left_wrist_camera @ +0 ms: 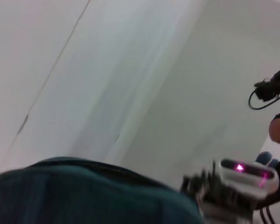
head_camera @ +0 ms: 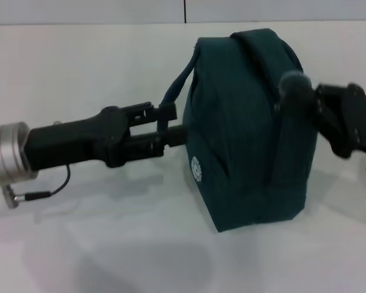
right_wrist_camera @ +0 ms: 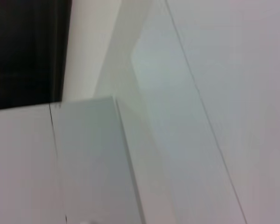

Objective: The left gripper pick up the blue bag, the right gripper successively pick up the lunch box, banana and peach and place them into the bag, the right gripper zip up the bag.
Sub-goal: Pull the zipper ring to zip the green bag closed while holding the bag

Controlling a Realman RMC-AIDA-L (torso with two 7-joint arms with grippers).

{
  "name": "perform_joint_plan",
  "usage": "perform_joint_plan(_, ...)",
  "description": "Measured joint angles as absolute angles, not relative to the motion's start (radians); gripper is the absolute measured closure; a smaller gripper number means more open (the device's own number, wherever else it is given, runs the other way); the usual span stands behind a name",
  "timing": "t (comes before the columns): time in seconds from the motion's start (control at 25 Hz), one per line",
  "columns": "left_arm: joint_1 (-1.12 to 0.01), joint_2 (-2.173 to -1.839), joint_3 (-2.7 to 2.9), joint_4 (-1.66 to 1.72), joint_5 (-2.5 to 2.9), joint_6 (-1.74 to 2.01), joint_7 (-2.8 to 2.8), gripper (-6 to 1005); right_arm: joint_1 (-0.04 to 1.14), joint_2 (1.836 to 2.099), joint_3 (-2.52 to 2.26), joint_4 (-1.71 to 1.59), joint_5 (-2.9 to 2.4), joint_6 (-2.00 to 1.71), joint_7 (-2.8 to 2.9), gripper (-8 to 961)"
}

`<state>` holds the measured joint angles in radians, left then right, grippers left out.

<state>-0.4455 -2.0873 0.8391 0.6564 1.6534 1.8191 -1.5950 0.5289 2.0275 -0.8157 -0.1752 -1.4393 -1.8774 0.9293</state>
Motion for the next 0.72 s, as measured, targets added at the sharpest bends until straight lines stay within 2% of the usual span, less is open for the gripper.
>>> perform_joint_plan(0.36,-0.386,-2.089,0.815,0.557,1.630,1.821,-1.358,282,0.662,2.028,-0.813,-0.106,-1.384,-1.838,0.963,937)
perform_joint_plan(0.72,-0.377,-2.090,0.788,0.462,1.596,1.774,-1.238,281,0.781,2.028,-0.816,-0.066,-1.390,-1.791,0.957,937)
